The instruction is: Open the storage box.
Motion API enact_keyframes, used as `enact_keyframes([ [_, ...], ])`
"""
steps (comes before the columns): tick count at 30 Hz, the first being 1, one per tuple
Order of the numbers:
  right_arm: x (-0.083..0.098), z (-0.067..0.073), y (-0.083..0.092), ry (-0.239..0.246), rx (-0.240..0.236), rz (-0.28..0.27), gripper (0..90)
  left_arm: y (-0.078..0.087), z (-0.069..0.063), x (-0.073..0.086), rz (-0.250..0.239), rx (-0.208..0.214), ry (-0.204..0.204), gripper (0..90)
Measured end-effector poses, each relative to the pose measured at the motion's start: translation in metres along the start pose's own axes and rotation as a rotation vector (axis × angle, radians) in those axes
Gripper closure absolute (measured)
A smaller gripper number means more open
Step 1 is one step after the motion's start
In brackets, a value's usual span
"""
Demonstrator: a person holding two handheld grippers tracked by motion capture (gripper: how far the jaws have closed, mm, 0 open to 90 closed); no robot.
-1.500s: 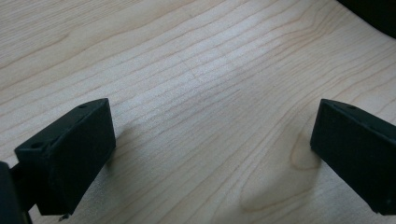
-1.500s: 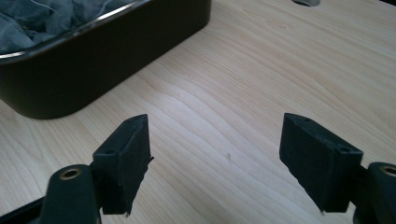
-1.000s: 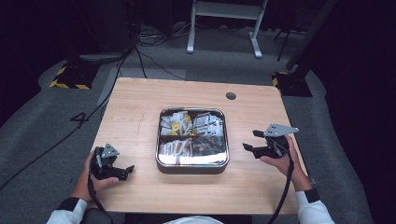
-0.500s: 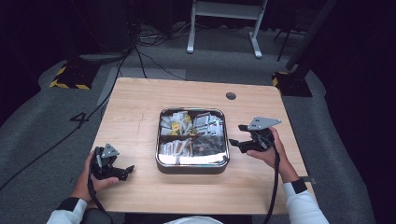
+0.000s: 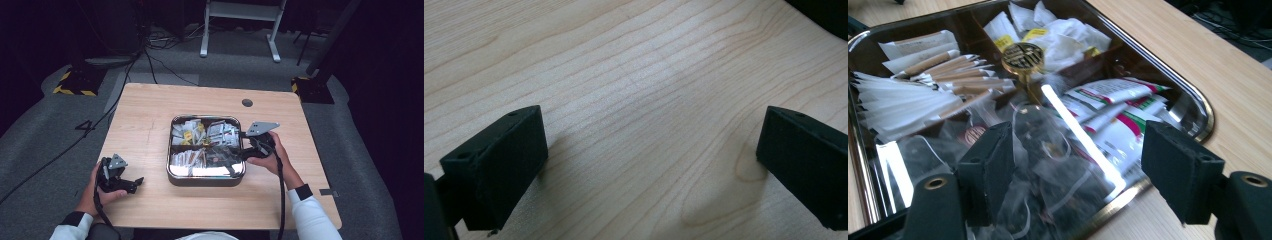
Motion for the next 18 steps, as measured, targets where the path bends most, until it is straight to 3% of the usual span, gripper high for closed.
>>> enact_keyframes([
  [18, -0.009, 0.026, -0.050, 0.027, -0.055, 0.057, 31.7, 0.000, 0.000, 0.000, -0.002, 0.000, -0.002, 0.4],
])
Point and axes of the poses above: each handheld gripper's, and its own axes: y roughly backward along the jaws, x roughly out of its underside, z roughly to its left, the point moved 7 cm from there along -y, roughly forward along the jaws, and after that the axes turned 14 degrees about -y, right-handed, at the moved point
